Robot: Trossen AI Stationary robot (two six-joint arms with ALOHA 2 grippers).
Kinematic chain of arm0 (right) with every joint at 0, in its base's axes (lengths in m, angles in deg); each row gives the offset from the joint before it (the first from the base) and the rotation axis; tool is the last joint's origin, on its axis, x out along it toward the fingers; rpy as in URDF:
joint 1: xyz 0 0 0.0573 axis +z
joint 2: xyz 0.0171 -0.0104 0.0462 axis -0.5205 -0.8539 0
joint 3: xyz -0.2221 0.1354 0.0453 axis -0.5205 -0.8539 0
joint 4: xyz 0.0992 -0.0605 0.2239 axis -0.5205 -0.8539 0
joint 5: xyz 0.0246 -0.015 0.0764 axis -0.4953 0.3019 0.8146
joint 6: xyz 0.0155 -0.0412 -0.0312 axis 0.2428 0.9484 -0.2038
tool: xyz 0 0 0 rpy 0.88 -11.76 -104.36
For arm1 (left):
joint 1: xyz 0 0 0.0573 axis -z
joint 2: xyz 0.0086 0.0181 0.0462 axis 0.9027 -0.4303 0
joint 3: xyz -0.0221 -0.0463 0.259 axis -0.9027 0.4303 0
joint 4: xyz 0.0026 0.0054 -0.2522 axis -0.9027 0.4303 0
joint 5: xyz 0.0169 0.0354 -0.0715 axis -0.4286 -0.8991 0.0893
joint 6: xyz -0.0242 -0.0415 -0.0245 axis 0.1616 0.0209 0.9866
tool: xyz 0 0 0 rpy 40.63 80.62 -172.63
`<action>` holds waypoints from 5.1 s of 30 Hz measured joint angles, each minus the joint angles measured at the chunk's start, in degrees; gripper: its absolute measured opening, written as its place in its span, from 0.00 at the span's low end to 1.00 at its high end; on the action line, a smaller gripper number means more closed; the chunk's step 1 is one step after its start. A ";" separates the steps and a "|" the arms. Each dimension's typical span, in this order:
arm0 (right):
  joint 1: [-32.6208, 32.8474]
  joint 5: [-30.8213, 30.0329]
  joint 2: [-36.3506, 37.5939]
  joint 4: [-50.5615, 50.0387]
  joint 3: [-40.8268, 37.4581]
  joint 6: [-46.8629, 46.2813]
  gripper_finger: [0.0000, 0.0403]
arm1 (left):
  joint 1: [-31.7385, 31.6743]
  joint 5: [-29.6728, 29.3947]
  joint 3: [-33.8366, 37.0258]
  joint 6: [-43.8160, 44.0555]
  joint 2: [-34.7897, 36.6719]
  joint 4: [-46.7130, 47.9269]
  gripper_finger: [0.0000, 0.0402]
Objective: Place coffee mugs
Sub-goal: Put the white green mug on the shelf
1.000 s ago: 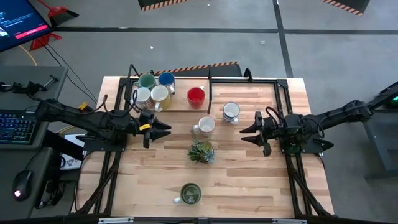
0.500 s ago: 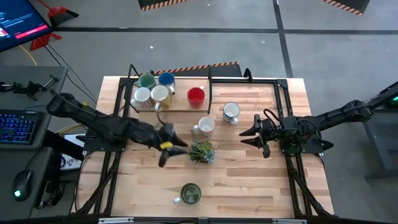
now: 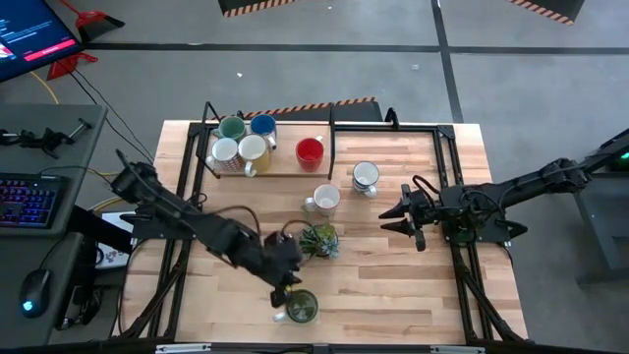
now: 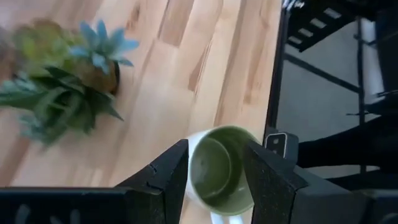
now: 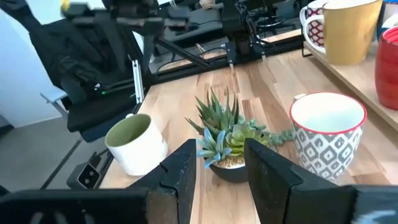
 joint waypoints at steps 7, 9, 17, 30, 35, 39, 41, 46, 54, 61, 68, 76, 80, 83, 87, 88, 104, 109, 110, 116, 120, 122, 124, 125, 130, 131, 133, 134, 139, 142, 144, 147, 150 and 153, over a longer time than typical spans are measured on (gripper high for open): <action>-0.01 0.00 0.00 -0.95 0.00 0.10 0.29 | 1.42 0.43 -4.44 7.10 -8.63 4.81 0.35; -0.02 0.07 -0.02 -1.40 0.00 0.11 0.29 | 1.83 0.46 -5.33 8.52 -10.57 6.19 0.35; 0.00 2.01 -0.02 -3.16 0.00 -0.03 0.29 | 3.32 2.47 -6.74 13.63 -15.87 11.82 0.35; -0.02 2.23 -0.02 -3.70 0.00 -0.02 0.29 | 3.12 3.26 -6.23 15.51 -16.99 11.00 0.35; -0.01 2.23 -0.02 -3.82 0.00 0.07 0.29 | 3.12 3.47 -5.71 18.21 -18.15 10.22 0.35; 0.00 2.21 -0.02 -3.84 0.00 0.11 0.29 | 3.12 4.99 -5.77 16.61 -20.21 8.13 0.35; -0.01 2.21 -0.02 -3.82 0.00 0.11 0.29 | 3.12 6.52 -5.77 16.51 -21.10 6.96 0.35; 0.00 2.19 -0.02 -4.12 0.00 0.11 0.29 | 2.20 8.08 -5.76 18.68 -21.79 6.77 0.35; 0.00 2.18 -0.02 -4.35 0.02 0.12 0.29 | 0.59 7.63 -5.77 17.46 -21.77 6.22 0.35; 0.00 2.16 -0.02 -5.24 0.02 0.13 0.29 | -1.21 9.41 -5.75 9.01 -21.77 6.05 0.35; -0.01 2.14 -0.02 -6.61 0.02 0.13 0.29 | -3.09 13.14 -5.75 6.69 -21.77 3.93 0.35; -0.02 1.95 -0.02 -9.24 0.02 0.13 0.29 | -2.83 12.11 -5.75 2.19 -21.77 4.09 0.35; -0.01 1.97 0.00 -9.24 0.02 0.14 0.29 | -1.73 12.09 -5.75 1.17 -21.77 4.12 0.35; 0.00 1.97 -0.02 -9.24 0.02 0.33 0.29 | -0.90 11.87 -5.73 -0.41 -21.77 3.99 0.35; -0.01 1.53 -0.02 -9.24 0.02 0.59 0.29 | -0.41 11.98 -5.73 -0.44 -21.77 3.36 0.35; -0.01 1.12 -0.02 -9.24 0.02 0.61 0.29 | -0.34 11.96 -5.73 -0.42 -21.77 3.36 0.35; 0.00 -0.68 -0.02 -9.20 0.02 0.17 0.29 | -0.42 7.83 -5.73 -0.77 -21.72 6.49 0.35; 0.00 -0.69 -0.01 -9.20 0.02 0.17 0.29 | -0.22 7.80 -5.73 -2.41 -21.72 8.03 0.35; -0.01 -0.68 -0.02 -9.20 0.02 0.17 0.29 | -0.22 7.81 -5.73 -2.45 -21.72 8.03 0.35; 0.00 -0.68 -0.02 -9.20 0.02 0.17 0.29 | -0.22 7.82 -5.73 -2.95 -21.72 8.03 0.34; 0.00 -0.70 -0.02 -9.19 0.02 0.15 0.29 | -0.22 7.83 -5.73 -3.83 -21.72 9.11 0.26; 0.00 -0.70 0.00 -9.18 0.02 0.15 0.29 | -0.22 7.83 -5.73 -3.84 -21.72 10.06 0.19; -0.01 -0.70 -0.02 -9.18 0.02 0.15 0.29 | -0.24 7.56 -5.73 -3.47 -21.72 10.79 0.09; -0.01 -0.70 -0.01 -9.18 0.02 0.15 0.29 | -0.26 7.65 -5.73 -3.26 -21.72 11.34 0.05; 0.00 -0.72 -0.01 -9.17 0.02 0.15 0.29 | -0.26 6.03 -5.66 0.89 -21.72 12.47 0.02; -0.02 -0.72 0.00 -9.17 0.02 0.15 0.29 | -0.26 5.60 -5.66 1.04 -21.72 12.47 0.02; 0.00 -0.72 -0.02 -9.14 0.02 0.15 0.29 | -0.24 4.66 -5.69 1.06 -21.72 12.60 0.02; -0.01 -0.74 0.00 -9.15 0.02 0.14 0.29 | -0.24 4.40 -5.69 1.02 -21.72 12.80 0.02; 0.00 -0.74 -0.02 -9.15 0.02 0.15 0.29 | -0.29 2.57 -6.89 0.77 -21.27 17.08 0.02; -0.02 -0.75 -0.02 -9.15 0.02 0.15 0.29 | -0.64 1.73 -8.60 1.14 -18.26 21.08 0.02; 0.00 -1.26 -0.04 -9.13 0.04 0.15 0.29 | -0.66 1.03 -9.41 1.33 -14.94 23.05 0.02; -0.01 -2.09 -0.07 -9.11 0.04 0.15 0.29 | -0.72 1.50 -9.45 1.74 -10.79 25.43 0.02; -0.02 -3.01 -0.07 -9.13 0.04 0.16 0.29 | -0.74 2.18 -9.34 2.39 -7.29 28.93 0.02; 0.00 -3.19 -0.07 -8.96 0.06 0.37 0.29 | -1.88 2.69 -9.42 3.46 -3.33 35.62 0.02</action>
